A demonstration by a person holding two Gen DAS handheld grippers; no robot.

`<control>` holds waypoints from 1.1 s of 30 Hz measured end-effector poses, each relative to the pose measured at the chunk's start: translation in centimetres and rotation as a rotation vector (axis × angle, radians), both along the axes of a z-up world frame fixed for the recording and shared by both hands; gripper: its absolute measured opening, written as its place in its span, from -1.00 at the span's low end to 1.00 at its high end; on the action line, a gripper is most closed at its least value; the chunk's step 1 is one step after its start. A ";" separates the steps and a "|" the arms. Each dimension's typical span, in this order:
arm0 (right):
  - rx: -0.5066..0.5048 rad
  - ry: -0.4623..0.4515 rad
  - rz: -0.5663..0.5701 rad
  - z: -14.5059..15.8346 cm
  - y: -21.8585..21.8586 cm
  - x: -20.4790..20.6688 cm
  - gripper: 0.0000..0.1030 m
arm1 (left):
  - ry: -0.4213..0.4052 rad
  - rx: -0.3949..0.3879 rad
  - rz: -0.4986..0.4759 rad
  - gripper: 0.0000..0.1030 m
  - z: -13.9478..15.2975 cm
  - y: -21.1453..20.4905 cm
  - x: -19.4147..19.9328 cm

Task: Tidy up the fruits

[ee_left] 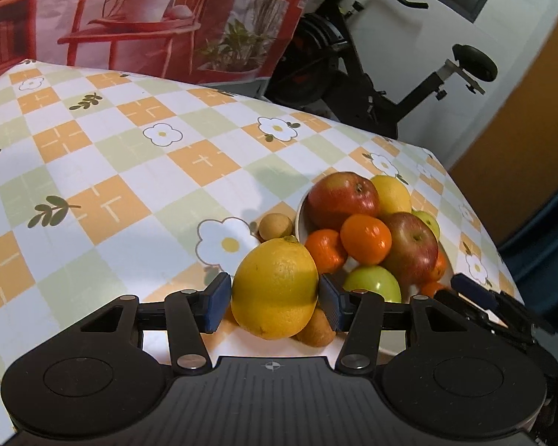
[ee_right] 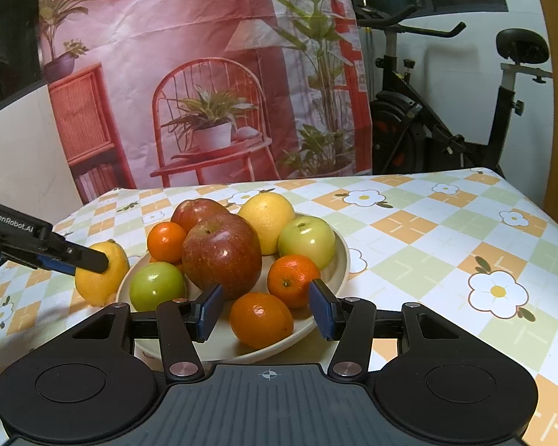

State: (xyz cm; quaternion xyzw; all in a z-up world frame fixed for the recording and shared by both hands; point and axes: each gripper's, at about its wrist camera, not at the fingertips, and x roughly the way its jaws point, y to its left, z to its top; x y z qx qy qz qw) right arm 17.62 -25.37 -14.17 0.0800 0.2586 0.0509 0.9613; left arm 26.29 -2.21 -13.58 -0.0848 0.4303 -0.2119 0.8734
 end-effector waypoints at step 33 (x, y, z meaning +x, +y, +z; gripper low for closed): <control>-0.243 0.040 0.340 2.7 13.4 1.9 0.02 | 0.073 -0.160 -0.045 0.05 -1.2 4.0 1.3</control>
